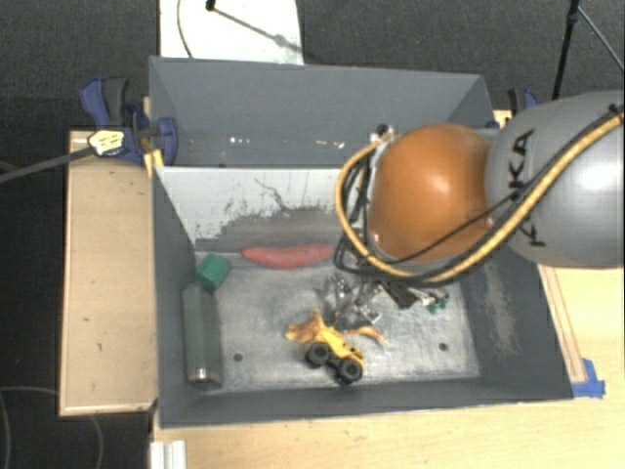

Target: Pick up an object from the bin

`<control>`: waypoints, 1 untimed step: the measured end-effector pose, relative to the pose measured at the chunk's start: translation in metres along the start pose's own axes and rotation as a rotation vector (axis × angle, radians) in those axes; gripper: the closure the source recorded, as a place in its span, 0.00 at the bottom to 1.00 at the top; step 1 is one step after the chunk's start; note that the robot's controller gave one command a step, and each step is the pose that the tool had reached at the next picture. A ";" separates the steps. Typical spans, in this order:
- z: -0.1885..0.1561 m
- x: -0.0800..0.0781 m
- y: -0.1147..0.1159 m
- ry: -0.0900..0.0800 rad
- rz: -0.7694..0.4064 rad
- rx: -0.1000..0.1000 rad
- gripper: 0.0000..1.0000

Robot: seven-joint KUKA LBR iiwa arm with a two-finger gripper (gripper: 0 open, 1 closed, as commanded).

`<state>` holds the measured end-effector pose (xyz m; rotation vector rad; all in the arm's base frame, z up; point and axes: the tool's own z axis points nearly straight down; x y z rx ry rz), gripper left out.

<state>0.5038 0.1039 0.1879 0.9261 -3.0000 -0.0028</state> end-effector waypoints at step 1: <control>-0.058 0.003 0.007 0.000 -0.189 0.001 1.00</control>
Offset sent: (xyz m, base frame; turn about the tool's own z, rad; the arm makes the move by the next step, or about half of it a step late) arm 0.0659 0.0358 -0.0346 -0.4811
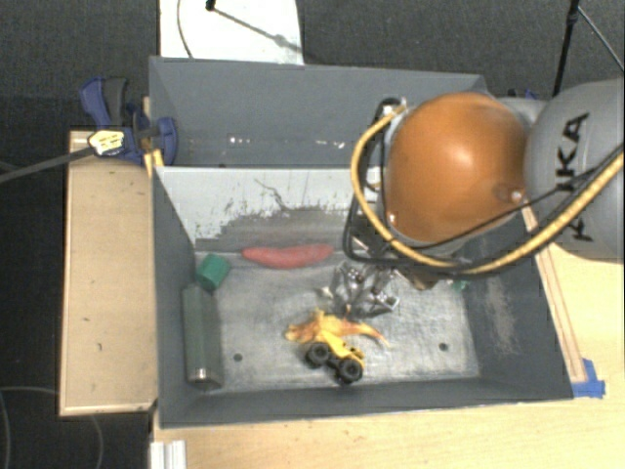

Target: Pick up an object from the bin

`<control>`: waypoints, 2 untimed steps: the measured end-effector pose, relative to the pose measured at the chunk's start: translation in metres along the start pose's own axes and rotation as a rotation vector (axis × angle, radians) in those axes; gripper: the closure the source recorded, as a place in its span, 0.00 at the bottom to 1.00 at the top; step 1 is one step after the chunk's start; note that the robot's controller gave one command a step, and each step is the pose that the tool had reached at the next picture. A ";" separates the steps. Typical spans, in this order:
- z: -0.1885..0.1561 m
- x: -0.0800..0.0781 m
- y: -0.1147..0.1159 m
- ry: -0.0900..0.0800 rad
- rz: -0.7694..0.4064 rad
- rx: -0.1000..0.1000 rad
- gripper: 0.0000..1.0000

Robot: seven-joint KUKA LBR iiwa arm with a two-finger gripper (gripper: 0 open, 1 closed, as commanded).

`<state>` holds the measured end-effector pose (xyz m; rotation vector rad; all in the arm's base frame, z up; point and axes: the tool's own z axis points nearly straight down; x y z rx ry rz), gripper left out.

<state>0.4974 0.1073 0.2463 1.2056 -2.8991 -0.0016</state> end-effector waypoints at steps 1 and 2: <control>0.097 -0.075 -0.028 -0.002 -0.290 -0.001 0.00; 0.092 -0.075 -0.029 -0.005 -0.288 0.002 0.00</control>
Offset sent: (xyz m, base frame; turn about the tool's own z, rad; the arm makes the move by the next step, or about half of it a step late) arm 0.0000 0.0000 0.0000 0.0000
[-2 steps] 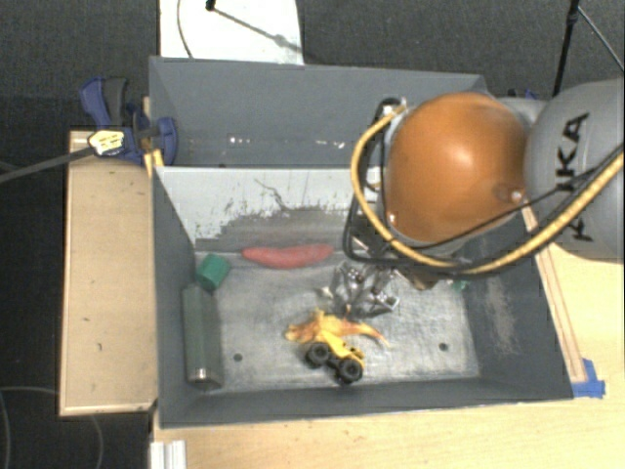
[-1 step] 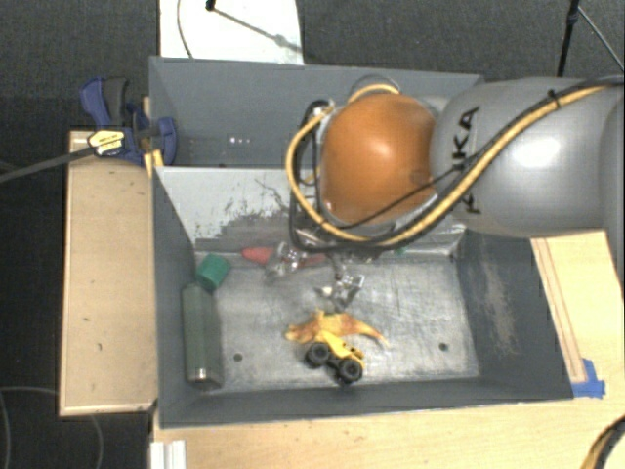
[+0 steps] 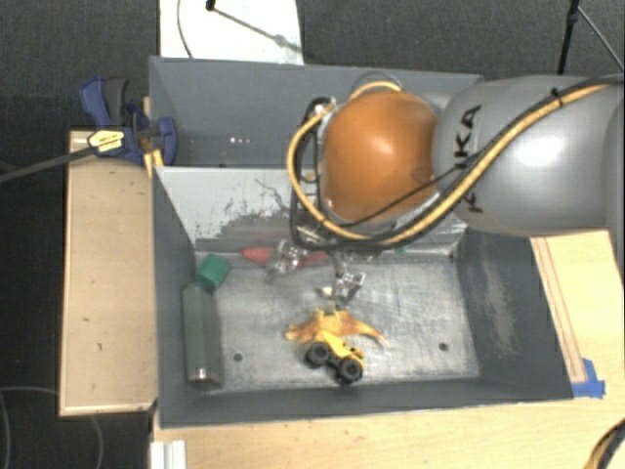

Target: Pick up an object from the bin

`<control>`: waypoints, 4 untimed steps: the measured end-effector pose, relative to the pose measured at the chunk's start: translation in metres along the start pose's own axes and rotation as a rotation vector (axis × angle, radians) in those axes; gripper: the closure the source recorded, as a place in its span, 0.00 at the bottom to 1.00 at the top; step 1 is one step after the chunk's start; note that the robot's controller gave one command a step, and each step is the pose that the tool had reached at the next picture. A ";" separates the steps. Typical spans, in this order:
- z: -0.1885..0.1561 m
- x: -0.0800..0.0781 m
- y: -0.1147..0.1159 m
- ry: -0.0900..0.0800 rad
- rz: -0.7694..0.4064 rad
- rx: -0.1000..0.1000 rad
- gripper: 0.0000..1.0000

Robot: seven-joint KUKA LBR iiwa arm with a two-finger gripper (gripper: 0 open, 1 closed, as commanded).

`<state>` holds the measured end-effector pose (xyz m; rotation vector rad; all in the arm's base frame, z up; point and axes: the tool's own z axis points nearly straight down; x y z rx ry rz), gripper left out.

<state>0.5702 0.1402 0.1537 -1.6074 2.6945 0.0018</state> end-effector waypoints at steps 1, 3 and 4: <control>0.000 0.000 0.000 0.000 -0.002 0.000 0.00; 0.051 0.042 -0.022 0.000 -0.045 -0.001 0.00; 0.068 0.081 0.017 0.001 -0.121 -0.001 1.00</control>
Offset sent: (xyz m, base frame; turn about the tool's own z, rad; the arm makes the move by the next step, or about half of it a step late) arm 0.0082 -0.0039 -0.0332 -0.0498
